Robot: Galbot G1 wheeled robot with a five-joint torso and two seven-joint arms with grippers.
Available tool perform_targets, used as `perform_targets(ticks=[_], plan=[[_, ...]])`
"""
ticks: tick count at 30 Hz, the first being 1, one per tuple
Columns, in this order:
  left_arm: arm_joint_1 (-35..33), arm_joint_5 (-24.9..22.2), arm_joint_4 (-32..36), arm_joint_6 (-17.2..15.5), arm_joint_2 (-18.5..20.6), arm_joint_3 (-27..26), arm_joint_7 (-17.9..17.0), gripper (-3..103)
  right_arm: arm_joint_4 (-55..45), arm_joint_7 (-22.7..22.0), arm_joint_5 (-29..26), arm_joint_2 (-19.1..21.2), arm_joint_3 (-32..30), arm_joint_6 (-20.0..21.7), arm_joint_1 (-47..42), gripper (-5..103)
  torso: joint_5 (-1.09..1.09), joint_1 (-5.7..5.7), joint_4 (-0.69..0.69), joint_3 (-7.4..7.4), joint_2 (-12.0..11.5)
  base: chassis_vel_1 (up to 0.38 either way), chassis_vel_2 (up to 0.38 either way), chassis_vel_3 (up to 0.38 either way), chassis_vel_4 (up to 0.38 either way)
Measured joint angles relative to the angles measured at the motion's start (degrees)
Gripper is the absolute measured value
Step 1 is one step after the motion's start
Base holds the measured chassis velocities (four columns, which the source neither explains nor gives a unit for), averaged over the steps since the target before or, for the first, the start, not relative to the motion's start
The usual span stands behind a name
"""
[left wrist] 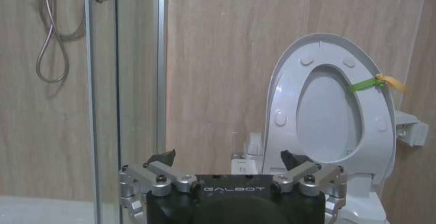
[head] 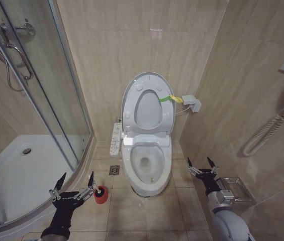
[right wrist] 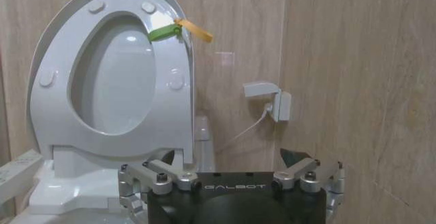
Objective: Open the toilet lid, clean the toilet bowl with a toilet brush, close the toilet lid, and flush.
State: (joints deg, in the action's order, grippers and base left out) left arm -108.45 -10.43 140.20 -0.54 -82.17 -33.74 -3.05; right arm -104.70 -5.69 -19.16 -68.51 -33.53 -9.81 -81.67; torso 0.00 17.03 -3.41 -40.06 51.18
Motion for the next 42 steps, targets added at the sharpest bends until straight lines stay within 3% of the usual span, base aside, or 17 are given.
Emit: perform_targets(ticks=[42], plan=[[0.00,0.00,0.00,0.00,0.00,0.00,0.00,100,0.00,0.00,0.00,0.00,0.00,0.00,0.00,100,0.00,0.00,0.00,0.00,0.00,0.000,0.000,0.000,0.000]])
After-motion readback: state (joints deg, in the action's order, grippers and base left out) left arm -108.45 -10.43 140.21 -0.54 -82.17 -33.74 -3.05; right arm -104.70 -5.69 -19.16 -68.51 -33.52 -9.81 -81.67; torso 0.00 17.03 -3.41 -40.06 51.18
